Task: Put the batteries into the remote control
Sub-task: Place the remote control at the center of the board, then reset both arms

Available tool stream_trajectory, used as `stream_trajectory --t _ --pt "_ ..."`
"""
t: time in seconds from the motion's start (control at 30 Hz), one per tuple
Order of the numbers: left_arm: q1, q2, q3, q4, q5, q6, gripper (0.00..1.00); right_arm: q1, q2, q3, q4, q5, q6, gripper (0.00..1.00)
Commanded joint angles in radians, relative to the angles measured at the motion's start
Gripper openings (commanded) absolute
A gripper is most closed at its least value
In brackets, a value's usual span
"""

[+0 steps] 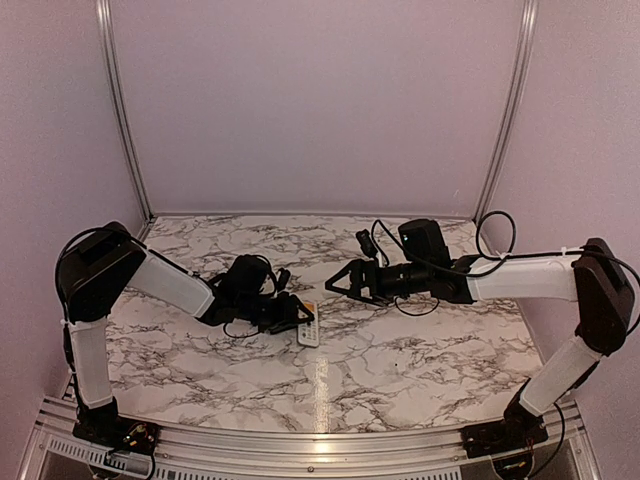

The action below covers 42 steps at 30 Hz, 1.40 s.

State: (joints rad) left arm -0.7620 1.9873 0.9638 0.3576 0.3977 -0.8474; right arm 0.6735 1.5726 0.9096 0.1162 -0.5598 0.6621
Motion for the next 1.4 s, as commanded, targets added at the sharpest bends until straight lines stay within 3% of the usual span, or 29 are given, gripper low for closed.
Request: stream_trajectory --t 0.0,0.53,0.73,0.93,1.13,1.37 --pt "0.012 -0.007 0.007 -0.085 -0.037 0.027 0.51 -0.009 0.014 0.006 0.016 -0.009 0.007 0.99" --pt "0.042 -0.199 -0.003 -0.305 -0.181 0.179 0.74 -0.015 -0.006 0.039 -0.041 0.011 -0.048 0.99" --pt "0.092 -0.328 -0.001 -0.424 -0.235 0.310 0.99 -0.063 -0.061 0.037 -0.066 0.012 -0.112 0.99" --pt "0.194 -0.525 -0.013 -0.508 -0.282 0.396 0.99 -0.135 -0.168 -0.014 -0.064 0.065 -0.208 0.99" --pt "0.258 -0.642 -0.003 -0.650 -0.416 0.453 0.99 -0.212 -0.264 -0.102 -0.065 0.152 -0.287 0.99" --pt "0.282 -0.738 -0.188 -0.583 -0.448 0.413 0.99 -0.244 -0.328 -0.269 0.036 0.156 -0.255 0.99"
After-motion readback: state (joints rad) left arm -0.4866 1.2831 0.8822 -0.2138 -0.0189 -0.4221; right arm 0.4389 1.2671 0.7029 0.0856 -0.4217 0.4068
